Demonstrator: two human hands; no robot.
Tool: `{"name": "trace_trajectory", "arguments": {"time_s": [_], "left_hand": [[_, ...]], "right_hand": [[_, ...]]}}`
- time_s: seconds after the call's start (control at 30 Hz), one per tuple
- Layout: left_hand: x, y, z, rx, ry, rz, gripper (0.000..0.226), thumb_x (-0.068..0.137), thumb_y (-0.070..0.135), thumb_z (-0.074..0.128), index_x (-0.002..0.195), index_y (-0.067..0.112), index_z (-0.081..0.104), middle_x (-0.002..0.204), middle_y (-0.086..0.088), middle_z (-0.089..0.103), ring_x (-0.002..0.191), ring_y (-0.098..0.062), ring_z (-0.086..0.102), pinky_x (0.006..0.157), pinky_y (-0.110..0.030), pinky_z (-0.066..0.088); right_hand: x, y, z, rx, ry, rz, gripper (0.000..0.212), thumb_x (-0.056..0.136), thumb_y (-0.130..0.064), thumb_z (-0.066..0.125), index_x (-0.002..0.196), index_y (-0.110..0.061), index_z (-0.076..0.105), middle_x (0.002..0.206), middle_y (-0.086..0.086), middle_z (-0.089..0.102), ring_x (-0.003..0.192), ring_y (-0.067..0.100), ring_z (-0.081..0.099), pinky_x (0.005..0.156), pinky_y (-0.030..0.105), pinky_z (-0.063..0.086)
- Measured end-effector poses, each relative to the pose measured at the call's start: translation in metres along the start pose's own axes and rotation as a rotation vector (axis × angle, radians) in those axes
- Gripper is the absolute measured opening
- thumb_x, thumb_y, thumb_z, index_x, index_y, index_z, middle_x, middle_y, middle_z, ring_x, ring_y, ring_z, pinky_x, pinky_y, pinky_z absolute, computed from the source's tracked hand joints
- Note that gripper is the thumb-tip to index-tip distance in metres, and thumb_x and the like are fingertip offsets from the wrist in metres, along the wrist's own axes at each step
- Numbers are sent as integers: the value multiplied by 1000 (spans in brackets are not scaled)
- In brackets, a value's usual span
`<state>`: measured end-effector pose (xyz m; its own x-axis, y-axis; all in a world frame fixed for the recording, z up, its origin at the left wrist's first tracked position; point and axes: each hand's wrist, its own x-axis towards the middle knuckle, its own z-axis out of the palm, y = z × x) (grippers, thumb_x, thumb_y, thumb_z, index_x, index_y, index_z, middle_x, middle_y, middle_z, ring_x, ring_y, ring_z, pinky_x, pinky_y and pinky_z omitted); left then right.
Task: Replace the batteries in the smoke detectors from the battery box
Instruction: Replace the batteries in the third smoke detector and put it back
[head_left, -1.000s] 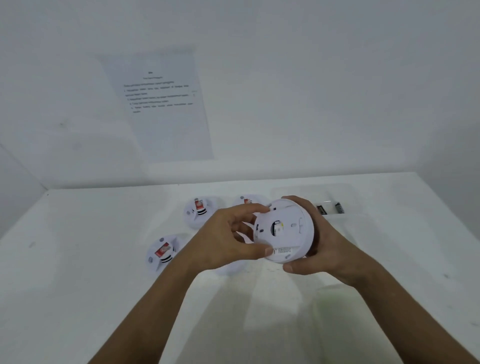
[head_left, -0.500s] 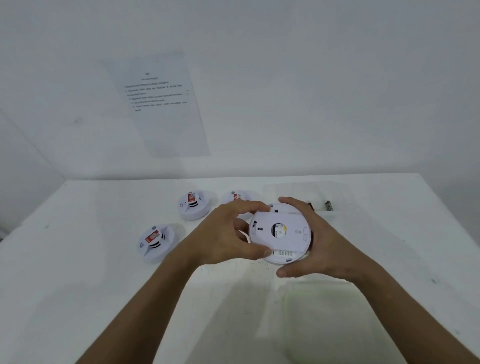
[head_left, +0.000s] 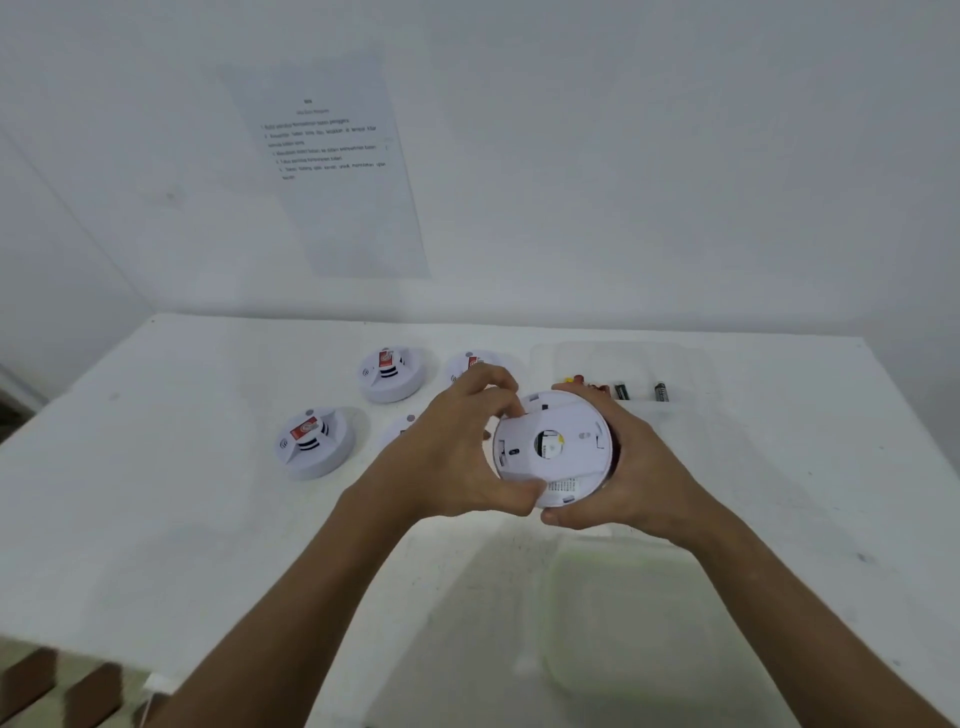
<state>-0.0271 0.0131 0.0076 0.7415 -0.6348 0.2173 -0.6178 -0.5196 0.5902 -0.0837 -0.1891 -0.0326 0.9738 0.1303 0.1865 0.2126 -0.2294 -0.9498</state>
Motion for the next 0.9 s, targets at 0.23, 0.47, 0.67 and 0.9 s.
{"name": "trace_trajectory", "arguments": {"time_s": [0.23, 0.47, 0.67, 0.9], "left_hand": [[4, -1, 1, 130, -73, 34, 64, 50, 58, 68, 98, 18, 55, 102, 12, 40, 91, -10, 48, 76, -29, 51], [-15, -17, 13, 10, 117, -15, 54, 51, 45, 80, 90, 16, 58, 95, 7, 47, 85, -13, 52, 69, -31, 53], [-63, -55, 36, 70, 114, -249, 56, 53, 53, 79, 95, 23, 56, 97, 15, 46, 84, -3, 50, 65, -14, 44], [-78, -71, 67, 245, -46, -433, 63, 54, 68, 70, 96, 24, 52, 99, 10, 43, 78, -9, 49, 58, -14, 41]], "right_hand": [[-6, 13, 1, -64, -14, 36, 90, 54, 1, 93, 130, -27, 53, 120, -8, 65, 112, 13, 63, 89, 26, 55], [-12, 22, -15, -77, 67, 56, 90, 54, 5, 92, 130, -27, 54, 119, -13, 68, 108, 7, 66, 84, 20, 55], [-23, 25, -37, 25, 44, 132, 97, 50, -6, 91, 135, -30, 50, 123, -13, 65, 113, 5, 62, 73, 23, 58], [-24, 21, -29, 18, -38, 136, 98, 49, -4, 91, 134, -32, 49, 121, -18, 65, 113, 0, 61, 77, 19, 57]]}}
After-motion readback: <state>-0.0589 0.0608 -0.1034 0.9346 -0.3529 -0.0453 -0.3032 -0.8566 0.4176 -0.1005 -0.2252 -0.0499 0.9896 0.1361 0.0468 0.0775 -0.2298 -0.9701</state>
